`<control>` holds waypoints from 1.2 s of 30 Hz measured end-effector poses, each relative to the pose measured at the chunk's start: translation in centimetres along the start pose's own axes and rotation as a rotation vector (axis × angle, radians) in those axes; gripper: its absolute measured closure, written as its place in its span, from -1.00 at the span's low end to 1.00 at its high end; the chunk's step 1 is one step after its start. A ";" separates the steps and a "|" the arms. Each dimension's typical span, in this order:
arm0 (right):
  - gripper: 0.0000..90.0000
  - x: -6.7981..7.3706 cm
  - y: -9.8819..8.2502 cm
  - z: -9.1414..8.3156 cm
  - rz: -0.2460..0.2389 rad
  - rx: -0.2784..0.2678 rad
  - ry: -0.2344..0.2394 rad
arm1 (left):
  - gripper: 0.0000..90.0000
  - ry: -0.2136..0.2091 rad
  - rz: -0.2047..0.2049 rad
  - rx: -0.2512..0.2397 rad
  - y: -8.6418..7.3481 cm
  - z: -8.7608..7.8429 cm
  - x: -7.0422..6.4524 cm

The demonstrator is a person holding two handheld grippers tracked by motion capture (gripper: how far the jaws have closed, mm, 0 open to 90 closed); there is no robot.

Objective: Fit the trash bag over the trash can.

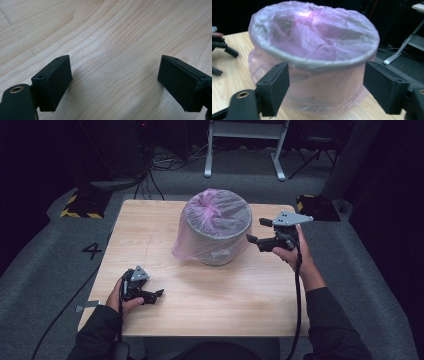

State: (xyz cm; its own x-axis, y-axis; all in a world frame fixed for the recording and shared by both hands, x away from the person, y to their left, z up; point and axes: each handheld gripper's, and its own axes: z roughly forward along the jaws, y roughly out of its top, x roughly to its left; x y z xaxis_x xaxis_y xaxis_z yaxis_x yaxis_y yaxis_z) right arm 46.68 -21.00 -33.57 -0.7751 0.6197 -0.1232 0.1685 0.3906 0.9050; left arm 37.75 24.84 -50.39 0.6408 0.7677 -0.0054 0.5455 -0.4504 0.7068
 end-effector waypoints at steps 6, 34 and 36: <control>-0.49 -0.3 1.9 0.7 0.020 0.004 0.001 | -0.73 0.000 0.001 -0.001 0.0 0.0 0.0; -0.20 -0.1 6.1 7.3 0.004 0.061 0.100 | -0.73 0.001 0.002 0.000 0.0 0.0 0.0; -0.24 -0.3 6.2 7.8 0.014 0.072 0.095 | -0.73 0.000 0.002 0.000 0.0 0.0 0.0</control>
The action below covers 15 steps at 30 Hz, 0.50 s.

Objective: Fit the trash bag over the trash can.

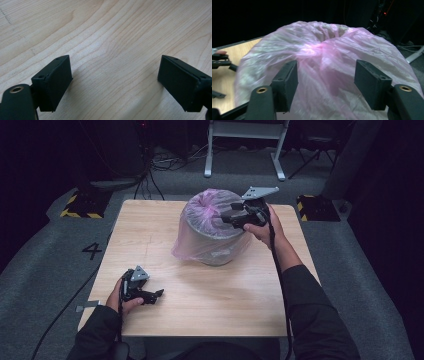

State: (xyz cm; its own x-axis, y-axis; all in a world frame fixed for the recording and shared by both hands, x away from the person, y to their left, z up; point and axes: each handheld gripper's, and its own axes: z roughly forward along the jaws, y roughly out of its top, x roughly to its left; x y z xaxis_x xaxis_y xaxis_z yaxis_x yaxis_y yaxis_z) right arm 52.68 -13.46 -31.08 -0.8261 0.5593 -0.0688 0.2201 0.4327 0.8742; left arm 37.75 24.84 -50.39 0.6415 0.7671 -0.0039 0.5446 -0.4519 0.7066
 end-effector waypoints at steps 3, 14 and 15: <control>-0.27 -0.5 0.1 0.8 0.021 0.013 -0.001 | -0.73 0.000 0.000 0.000 0.0 0.0 0.0; -0.26 -1.8 0.6 2.1 0.057 0.046 -0.022 | -0.73 0.000 -0.001 0.000 0.0 0.0 0.0; -0.26 -1.8 0.7 2.1 0.056 0.043 -0.024 | -0.73 0.000 -0.001 0.000 0.0 0.0 0.0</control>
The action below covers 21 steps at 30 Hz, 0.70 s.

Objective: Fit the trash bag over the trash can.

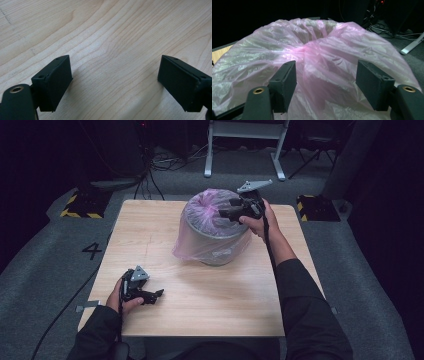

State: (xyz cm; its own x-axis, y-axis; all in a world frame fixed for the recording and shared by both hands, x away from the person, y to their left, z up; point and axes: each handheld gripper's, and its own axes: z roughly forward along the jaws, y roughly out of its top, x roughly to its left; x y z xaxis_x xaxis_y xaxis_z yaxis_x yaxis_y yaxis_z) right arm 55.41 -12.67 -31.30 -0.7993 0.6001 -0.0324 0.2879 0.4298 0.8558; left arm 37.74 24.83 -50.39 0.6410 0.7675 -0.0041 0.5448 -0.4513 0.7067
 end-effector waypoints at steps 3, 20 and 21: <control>-0.26 0.4 0.6 -0.1 -0.019 -0.010 -0.009 | -0.74 -0.001 0.000 0.001 0.0 0.0 0.0; -0.22 2.1 2.5 2.5 -0.106 0.179 0.014 | -0.73 -0.001 -0.001 0.002 0.0 0.0 0.0; -0.22 2.1 2.5 2.7 -0.109 0.209 -0.001 | -0.74 -0.001 0.000 0.000 0.0 0.0 0.0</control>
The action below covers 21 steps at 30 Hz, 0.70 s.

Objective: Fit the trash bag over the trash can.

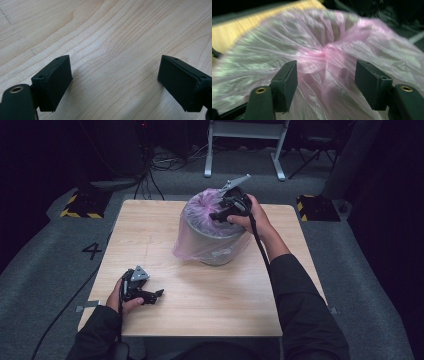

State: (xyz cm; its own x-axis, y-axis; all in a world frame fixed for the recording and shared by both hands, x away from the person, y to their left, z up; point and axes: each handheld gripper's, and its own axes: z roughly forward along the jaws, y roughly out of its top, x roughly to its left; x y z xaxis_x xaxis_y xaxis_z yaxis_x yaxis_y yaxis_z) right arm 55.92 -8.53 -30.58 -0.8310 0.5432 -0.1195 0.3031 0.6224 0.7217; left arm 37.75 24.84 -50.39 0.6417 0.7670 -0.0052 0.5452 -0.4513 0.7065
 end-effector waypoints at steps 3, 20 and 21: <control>-0.25 -0.2 0.1 0.6 -0.017 0.085 -0.005 | -0.73 0.001 0.001 0.000 0.0 0.0 0.0; -0.46 0.2 0.4 3.2 -0.120 0.384 -0.006 | -0.73 0.001 0.002 0.001 0.0 0.0 0.0; -0.47 0.2 0.4 3.3 -0.119 0.401 -0.007 | -0.73 0.001 0.002 0.001 0.0 0.0 0.0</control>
State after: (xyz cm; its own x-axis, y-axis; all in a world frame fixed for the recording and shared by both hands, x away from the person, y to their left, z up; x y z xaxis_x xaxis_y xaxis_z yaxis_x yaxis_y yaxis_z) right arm 57.41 -6.28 -32.57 -0.8684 0.4572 -0.1919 0.3638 0.8504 0.3801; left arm 37.74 24.85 -50.38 0.6425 0.7663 -0.0029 0.5441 -0.4535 0.7059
